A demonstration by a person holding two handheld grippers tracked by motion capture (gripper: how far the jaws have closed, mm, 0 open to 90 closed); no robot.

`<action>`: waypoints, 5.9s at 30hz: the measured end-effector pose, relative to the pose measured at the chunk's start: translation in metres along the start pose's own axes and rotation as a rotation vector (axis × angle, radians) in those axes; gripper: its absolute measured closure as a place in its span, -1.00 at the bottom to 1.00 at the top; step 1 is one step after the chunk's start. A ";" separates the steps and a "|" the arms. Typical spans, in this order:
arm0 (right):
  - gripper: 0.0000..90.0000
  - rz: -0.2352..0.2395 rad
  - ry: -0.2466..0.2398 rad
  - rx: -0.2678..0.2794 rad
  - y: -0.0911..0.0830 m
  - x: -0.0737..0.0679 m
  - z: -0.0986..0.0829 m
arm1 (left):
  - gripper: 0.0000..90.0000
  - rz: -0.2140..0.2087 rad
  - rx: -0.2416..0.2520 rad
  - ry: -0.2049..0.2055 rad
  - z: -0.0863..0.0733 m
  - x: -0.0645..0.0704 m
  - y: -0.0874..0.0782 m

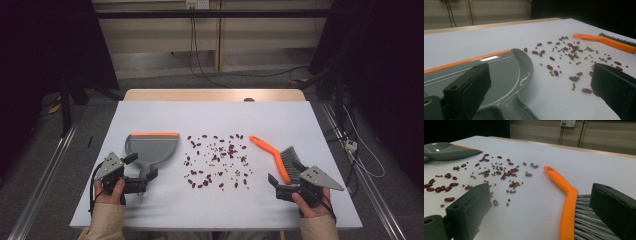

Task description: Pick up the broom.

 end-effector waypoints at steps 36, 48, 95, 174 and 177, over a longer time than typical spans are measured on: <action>-0.83 0.025 0.008 -0.122 0.033 0.021 0.021 | -0.94 0.009 0.008 0.006 0.001 0.000 -0.001; -0.80 0.020 0.023 -0.198 0.062 0.027 0.032 | -0.94 0.004 0.006 0.010 0.001 0.001 -0.001; 0.49 -0.033 0.088 -0.609 0.108 0.063 0.023 | -0.94 0.008 0.007 0.009 0.001 0.000 0.000; 0.54 -0.006 0.074 -0.703 0.137 0.053 0.030 | -0.94 -0.002 -0.004 0.036 0.002 0.003 0.003; 0.54 0.000 0.074 -0.700 0.136 0.053 0.030 | -0.94 -0.002 -0.008 0.036 0.002 0.002 0.004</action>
Point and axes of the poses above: each handheld gripper's, and its own axes: y roughly forward along the jaws, z roughly out of its top, x roughly to its right, the point moved 1 cm from there along y, roughly forward along the jaws, and after that the axes turned 6 degrees about x, right-handed, at the moved point
